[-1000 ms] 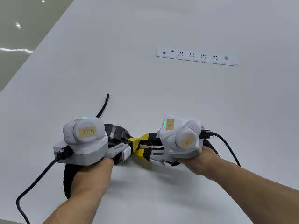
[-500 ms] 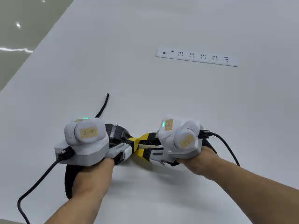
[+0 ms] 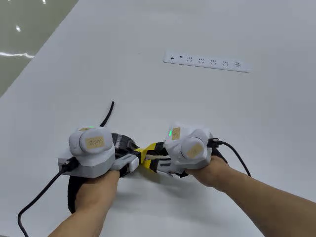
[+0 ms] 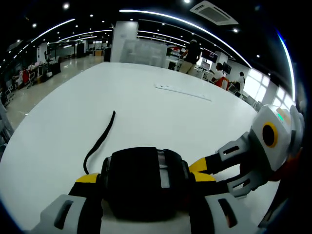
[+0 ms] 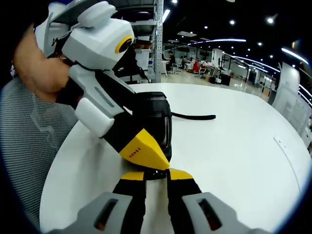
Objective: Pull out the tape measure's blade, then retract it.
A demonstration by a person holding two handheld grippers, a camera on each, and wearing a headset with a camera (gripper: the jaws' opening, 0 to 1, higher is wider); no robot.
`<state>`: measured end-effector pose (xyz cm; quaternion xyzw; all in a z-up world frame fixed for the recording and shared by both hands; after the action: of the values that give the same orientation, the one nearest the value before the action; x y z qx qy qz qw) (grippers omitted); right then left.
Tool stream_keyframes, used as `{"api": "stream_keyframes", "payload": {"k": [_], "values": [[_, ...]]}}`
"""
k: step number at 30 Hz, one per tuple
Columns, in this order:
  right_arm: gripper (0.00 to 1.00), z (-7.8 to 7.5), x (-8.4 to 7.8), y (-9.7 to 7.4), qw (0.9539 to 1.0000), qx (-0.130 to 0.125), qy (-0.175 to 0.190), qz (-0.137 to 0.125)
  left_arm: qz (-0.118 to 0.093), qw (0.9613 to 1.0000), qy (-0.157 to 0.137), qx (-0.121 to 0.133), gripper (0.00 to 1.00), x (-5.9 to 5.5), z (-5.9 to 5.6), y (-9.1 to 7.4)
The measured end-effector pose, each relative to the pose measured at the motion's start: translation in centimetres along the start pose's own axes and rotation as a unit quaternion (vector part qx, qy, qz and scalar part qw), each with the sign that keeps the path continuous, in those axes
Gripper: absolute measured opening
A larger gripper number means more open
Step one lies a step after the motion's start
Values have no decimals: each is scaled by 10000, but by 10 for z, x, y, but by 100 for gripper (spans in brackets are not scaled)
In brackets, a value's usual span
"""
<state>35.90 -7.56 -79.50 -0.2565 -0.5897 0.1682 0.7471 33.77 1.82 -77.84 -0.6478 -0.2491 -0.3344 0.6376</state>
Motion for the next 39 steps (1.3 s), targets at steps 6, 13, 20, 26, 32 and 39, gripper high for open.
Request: {"api": "stream_keyframes", "payload": {"k": [6,13,20,26,32,39], "values": [[16,-1,0,-1,10000,-23,24,21,45,9999,129,-18,70,-1,0,0],[18,0,-2,-4,10000,-55,59,40,24,9998,174,-56,72,2,-2,-3],[23,1,-4,-9,9998,-115,162,23,-10,9996,273,-103,76,5,-3,-6],[26,-1,-7,-16,9997,-176,193,-10,-53,9992,370,-165,78,9,-4,-7],[29,-4,-9,-25,9991,-272,295,-100,-112,9982,546,-236,82,12,-5,-10],[34,-4,-12,-35,9988,-311,337,-163,-260,9966,635,-449,87,14,-7,-13]]}}
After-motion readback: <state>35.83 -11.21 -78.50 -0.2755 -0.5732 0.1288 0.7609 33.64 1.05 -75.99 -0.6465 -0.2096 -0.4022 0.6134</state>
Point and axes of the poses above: the centre of the closed fingertips' face, and the gripper's own axes: y roughly forward along the fingers, z roughly to its left, x roughly out of its top, the point moved 5 cm from there along -y, roughly backward along the fingers, and after that the axes turned 15 degrees about y, right-handed, at the moved point
